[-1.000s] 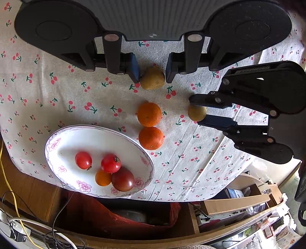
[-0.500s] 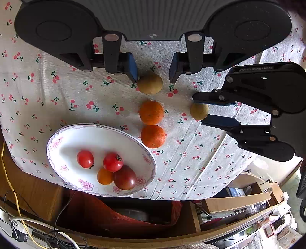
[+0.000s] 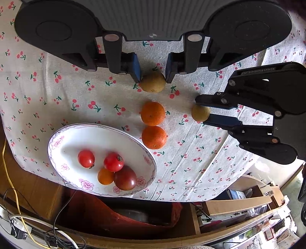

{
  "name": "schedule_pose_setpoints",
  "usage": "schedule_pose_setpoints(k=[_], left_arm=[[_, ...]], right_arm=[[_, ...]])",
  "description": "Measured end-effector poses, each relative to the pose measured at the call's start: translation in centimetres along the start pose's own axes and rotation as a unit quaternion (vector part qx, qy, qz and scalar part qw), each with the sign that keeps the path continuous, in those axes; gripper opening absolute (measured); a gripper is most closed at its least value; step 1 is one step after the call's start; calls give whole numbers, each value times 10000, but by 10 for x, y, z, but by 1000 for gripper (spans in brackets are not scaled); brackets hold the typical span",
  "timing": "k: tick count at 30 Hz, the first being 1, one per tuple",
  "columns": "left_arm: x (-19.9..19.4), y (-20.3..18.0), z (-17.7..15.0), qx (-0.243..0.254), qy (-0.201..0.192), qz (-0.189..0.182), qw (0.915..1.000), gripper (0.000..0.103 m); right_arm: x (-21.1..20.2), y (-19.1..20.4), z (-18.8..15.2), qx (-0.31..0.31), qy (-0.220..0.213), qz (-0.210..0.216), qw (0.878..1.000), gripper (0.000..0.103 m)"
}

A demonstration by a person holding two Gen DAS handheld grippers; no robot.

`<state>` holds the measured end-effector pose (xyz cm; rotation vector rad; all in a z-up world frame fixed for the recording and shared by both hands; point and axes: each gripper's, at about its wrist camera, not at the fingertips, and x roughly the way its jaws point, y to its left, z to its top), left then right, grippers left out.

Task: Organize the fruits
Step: 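Grasp a small potato with the left tool while the right tool grasps another, then carry both potatoes over the white bowl and open both tools to drop them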

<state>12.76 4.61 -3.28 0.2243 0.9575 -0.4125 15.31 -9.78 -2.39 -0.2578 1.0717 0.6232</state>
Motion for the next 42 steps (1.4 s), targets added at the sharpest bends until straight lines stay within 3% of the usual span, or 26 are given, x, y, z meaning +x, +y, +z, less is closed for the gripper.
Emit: schedule_pose_setpoints(k=[26,42], left_arm=[[-7,-9,51,-34,-482,103,9988,33],[15,1,81,-283,-526,220,9980,32]], right_arm=[[-23,-18,23,308,-596,-251,9974,23],[-17,-44,46,626,-845,-570,9928,24]])
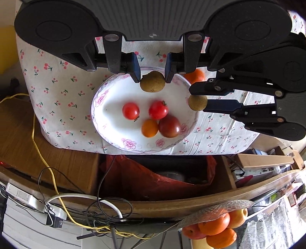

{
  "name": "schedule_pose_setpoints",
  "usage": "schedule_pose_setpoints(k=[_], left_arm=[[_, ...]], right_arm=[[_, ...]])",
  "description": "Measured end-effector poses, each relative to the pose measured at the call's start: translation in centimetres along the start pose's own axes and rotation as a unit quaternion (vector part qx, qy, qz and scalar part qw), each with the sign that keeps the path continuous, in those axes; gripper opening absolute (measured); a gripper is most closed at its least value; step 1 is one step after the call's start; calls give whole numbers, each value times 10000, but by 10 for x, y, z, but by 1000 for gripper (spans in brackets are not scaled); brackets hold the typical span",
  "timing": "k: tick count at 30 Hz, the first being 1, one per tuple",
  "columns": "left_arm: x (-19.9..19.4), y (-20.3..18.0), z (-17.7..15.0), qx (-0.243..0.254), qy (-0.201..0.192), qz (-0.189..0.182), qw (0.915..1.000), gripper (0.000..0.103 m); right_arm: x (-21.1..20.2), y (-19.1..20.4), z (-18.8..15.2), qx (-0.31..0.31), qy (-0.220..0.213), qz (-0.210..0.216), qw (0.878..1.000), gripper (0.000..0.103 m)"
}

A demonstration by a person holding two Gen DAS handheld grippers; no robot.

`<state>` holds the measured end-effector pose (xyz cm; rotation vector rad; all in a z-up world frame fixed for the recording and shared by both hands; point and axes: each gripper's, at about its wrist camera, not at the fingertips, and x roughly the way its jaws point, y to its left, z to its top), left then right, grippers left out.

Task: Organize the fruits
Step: 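Carry both potatoes over the white bowl and open both tools to drop them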

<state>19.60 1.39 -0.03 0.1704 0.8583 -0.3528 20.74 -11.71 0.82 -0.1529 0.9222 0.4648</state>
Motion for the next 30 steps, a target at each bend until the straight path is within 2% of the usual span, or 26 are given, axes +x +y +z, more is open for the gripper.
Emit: schedule_pose_setpoints(k=[15,30], left_arm=[[21,7,1,-169,89,67,9998,32],[24,8,1,-232,73,72,9997,33]], right_arm=[[20,-4,12,-25,-42,-173,9998,25],[28,-4,11,-6,12,-204,9998,26]])
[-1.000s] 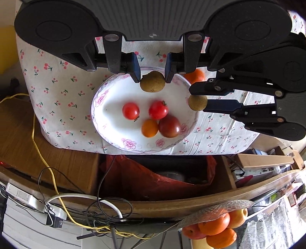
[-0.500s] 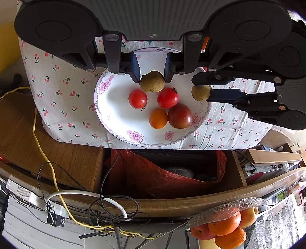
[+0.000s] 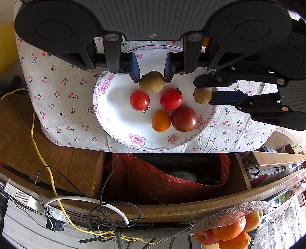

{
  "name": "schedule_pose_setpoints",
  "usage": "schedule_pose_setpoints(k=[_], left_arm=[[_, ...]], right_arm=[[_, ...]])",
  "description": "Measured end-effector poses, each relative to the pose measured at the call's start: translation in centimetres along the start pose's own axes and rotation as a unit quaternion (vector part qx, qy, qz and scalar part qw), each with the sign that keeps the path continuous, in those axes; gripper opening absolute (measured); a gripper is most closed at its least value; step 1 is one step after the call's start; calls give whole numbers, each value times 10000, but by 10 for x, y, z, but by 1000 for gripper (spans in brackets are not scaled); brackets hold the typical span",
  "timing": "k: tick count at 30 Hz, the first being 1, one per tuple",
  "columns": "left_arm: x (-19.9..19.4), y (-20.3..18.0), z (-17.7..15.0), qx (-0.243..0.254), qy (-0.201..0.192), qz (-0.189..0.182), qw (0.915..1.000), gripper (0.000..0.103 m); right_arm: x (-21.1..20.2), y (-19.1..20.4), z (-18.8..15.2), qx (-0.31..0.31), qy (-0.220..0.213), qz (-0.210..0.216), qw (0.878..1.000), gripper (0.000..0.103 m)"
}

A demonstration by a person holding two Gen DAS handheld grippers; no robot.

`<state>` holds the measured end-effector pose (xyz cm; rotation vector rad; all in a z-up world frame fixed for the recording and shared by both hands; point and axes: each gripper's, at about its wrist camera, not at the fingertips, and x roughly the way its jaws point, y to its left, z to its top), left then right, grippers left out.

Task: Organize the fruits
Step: 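Carry both potatoes over the white bowl and open both tools to drop them, then withdraw both tools from the bowl toward the two oranges on the cloth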

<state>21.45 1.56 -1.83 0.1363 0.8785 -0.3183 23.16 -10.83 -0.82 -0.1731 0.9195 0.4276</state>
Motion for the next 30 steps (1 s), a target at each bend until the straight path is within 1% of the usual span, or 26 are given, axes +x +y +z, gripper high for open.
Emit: schedule_pose_setpoints(k=[10,19,30], left_arm=[[-2,3,1,-38,-24,15,10000,34],[-12,7,-1,-30,-100,0,9999,34],[-27,6,-12,100,-62,-70,9999,34]], right_arm=[[-1,-2,0,7,-29,-20,10000,30],[-6,-3,-2,10,-83,-3,10000,30],[-19,10,-11,-140,-31,239,9996,31]])
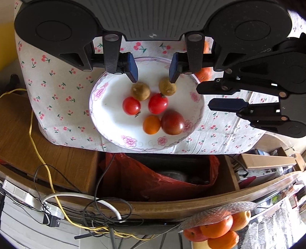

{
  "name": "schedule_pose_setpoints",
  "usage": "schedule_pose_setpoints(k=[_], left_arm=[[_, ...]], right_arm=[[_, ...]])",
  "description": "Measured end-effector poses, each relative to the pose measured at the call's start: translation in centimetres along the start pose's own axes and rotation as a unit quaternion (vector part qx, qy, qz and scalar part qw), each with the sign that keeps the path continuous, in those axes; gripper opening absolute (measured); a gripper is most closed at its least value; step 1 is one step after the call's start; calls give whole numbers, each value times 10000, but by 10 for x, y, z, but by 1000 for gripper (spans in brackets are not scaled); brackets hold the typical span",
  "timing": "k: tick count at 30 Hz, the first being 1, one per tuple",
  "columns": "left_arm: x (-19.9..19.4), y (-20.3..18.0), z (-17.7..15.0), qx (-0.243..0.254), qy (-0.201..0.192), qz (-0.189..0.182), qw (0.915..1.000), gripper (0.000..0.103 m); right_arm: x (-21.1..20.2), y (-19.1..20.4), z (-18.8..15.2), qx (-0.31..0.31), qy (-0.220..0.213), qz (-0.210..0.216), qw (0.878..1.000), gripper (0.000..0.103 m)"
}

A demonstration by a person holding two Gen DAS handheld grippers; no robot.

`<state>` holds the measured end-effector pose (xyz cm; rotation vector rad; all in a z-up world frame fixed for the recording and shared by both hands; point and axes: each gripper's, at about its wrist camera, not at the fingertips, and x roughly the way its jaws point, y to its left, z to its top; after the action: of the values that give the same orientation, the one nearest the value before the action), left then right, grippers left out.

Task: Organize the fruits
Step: 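Withdraw both tools from the bowl toward the two oranges on the cloth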

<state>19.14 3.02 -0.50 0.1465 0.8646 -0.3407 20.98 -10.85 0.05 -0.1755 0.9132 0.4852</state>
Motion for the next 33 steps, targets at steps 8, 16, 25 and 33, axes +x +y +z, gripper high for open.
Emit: schedule_pose_setpoints(k=[8,16,25,33], left_arm=[[-7,0,-8,61,61,-38,10000,34],[-10,0,-14,86,131,1,9999,35],[-14,5,-22,199,174,194,9995,35],[-16,11,-30,232,233,279,9991,35]], right_arm=[[-4,7,-5,-86,60,134,9999,31],[-3,15,-11,-182,176,207,9995,32],[1,25,-16,-258,295,320,9987,34],[8,36,-19,-369,428,416,9975,34]])
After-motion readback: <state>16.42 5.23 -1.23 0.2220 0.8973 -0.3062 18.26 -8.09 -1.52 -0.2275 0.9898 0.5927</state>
